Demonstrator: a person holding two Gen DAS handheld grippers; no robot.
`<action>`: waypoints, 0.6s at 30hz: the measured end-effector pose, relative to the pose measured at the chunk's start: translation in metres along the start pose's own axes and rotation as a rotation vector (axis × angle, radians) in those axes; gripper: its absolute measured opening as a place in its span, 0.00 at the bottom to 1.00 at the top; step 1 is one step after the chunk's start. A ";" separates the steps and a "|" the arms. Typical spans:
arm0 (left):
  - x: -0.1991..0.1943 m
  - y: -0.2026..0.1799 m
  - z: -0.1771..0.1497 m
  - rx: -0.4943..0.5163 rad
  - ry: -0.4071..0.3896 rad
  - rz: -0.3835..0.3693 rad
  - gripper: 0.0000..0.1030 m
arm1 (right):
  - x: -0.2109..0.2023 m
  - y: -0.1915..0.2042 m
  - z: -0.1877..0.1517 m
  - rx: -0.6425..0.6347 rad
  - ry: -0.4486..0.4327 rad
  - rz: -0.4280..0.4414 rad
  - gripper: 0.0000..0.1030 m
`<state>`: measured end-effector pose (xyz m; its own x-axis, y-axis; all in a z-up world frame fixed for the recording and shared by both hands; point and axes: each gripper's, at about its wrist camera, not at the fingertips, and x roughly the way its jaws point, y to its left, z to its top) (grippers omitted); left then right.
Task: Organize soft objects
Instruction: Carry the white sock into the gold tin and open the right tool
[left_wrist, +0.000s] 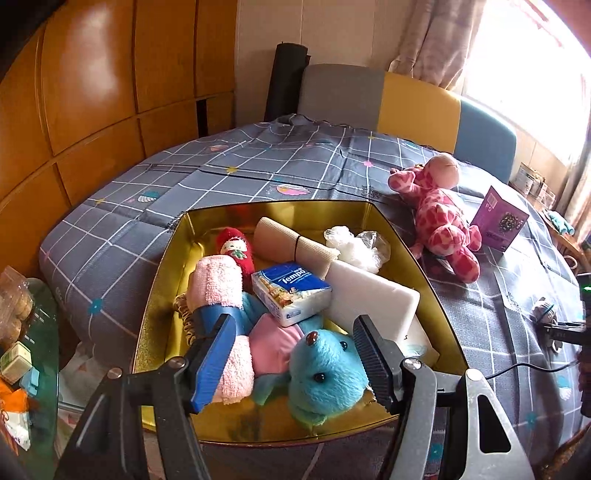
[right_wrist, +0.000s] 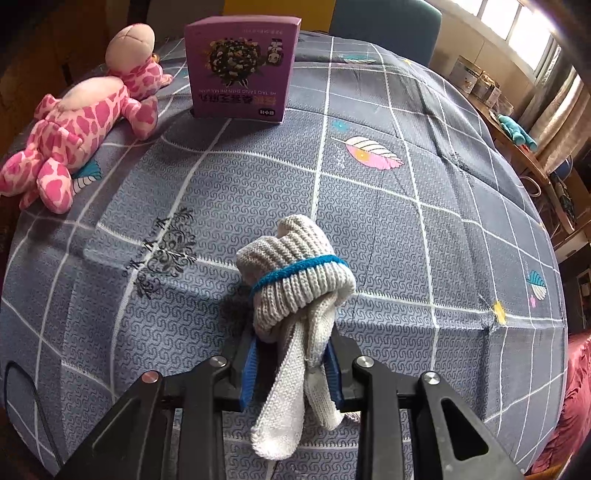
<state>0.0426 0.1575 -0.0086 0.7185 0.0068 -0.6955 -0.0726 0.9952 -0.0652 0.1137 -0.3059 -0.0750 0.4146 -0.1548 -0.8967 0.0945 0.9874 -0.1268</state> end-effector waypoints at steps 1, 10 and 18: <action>0.000 0.000 0.000 0.000 0.000 -0.002 0.65 | -0.006 0.002 0.001 0.006 -0.021 0.008 0.29; -0.001 0.006 0.001 -0.017 -0.011 0.002 0.65 | -0.069 0.077 0.012 -0.078 -0.160 0.186 0.29; -0.003 0.014 0.004 -0.036 -0.021 0.008 0.65 | -0.096 0.161 0.012 -0.176 -0.166 0.417 0.29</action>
<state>0.0422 0.1718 -0.0048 0.7324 0.0171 -0.6807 -0.1026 0.9910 -0.0854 0.0995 -0.1327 -0.0041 0.5248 0.2662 -0.8085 -0.2593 0.9547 0.1461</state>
